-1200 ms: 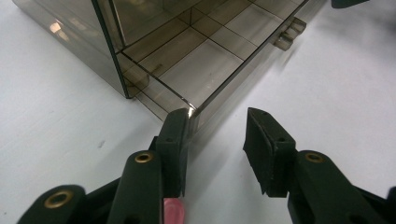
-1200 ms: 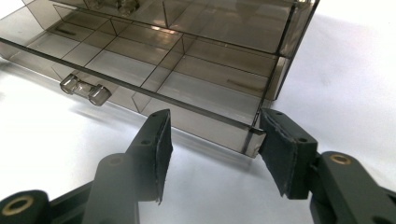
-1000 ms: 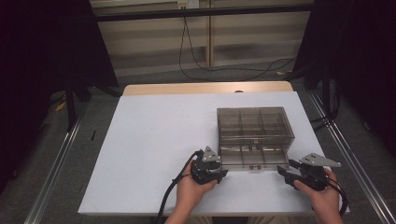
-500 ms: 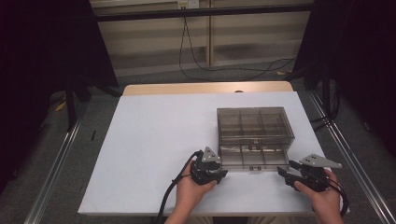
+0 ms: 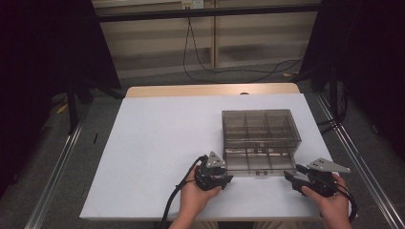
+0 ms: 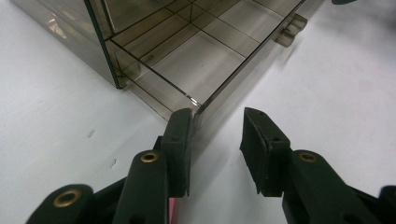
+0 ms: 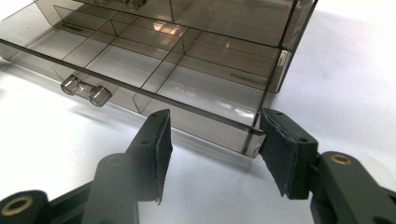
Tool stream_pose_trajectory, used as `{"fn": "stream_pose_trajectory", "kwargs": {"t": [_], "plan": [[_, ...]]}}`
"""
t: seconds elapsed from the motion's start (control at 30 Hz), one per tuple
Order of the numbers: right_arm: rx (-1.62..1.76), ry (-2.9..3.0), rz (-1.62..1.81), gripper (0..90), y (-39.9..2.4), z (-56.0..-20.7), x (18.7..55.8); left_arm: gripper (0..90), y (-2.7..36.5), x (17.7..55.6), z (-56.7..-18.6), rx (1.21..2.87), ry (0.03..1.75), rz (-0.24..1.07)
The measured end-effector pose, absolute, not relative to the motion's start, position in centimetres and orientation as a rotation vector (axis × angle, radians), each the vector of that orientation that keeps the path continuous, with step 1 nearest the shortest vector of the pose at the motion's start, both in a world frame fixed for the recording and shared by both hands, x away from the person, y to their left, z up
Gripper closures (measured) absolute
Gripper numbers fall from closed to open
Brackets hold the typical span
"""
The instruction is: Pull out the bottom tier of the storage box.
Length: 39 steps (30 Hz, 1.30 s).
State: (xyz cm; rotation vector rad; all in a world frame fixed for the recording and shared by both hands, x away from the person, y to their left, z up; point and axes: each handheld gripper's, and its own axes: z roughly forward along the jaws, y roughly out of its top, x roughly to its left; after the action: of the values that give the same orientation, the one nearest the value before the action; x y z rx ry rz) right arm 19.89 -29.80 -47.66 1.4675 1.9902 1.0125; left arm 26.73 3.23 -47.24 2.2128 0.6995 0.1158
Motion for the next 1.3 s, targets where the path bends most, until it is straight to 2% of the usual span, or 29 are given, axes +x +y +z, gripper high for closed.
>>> {"fn": "stream_pose_trajectory", "kwargs": {"t": [1.3], "plan": [[1.474, 2.002, 1.021, 45.9, -29.86, -47.58, 19.16, 63.6, 3.45, 26.18, -47.23, 2.223, 0.675, 0.103]]}}
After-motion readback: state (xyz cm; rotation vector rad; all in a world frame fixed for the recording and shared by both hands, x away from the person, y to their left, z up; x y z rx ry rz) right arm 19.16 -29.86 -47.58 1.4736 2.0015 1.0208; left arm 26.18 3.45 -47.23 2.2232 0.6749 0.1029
